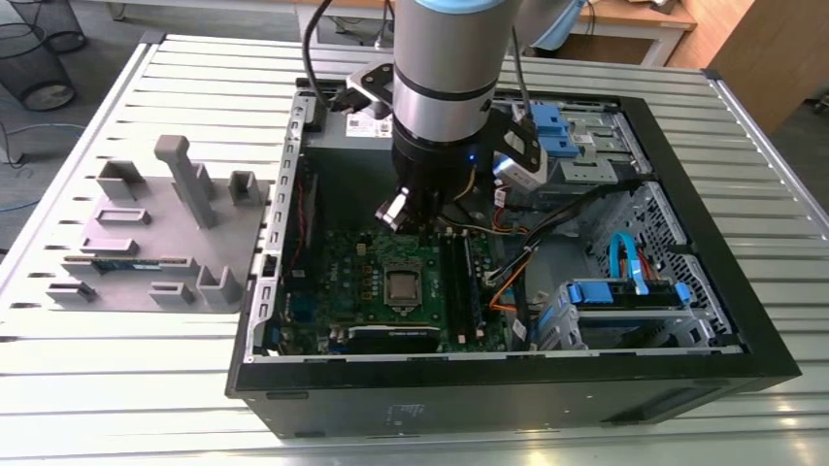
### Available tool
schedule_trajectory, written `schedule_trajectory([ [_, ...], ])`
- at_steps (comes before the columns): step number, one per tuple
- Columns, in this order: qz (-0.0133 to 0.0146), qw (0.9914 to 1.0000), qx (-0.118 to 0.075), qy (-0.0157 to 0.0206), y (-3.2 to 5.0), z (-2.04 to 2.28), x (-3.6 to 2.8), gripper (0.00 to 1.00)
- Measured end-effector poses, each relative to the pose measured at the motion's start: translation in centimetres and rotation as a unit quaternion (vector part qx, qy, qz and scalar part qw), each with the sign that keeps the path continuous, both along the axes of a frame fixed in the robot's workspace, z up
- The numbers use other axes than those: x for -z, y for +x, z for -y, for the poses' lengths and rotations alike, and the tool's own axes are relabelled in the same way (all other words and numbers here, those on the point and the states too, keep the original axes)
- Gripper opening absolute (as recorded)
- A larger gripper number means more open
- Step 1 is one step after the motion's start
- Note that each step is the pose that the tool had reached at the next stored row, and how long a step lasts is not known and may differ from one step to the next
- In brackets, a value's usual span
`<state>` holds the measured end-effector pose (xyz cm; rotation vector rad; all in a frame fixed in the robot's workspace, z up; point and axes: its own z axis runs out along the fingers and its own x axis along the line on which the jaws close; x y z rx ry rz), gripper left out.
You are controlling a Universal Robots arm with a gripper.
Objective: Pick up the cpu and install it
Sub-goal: 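Install the first cpu locking lever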
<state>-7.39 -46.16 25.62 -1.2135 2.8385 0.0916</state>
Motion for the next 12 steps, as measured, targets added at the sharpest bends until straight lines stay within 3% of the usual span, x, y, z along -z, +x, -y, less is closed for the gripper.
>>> schedule_trajectory([
  [8,0.0000,0.99999,0.000,0.0042,0.00,0.00,-0.34,0.11],
  [9,0.0001,0.99998,0.000,0.0068,0.01,0.00,-0.33,0.11],
  [12,0.0000,0.99977,0.000,0.0216,0.00,0.00,-0.34,0.11],
])
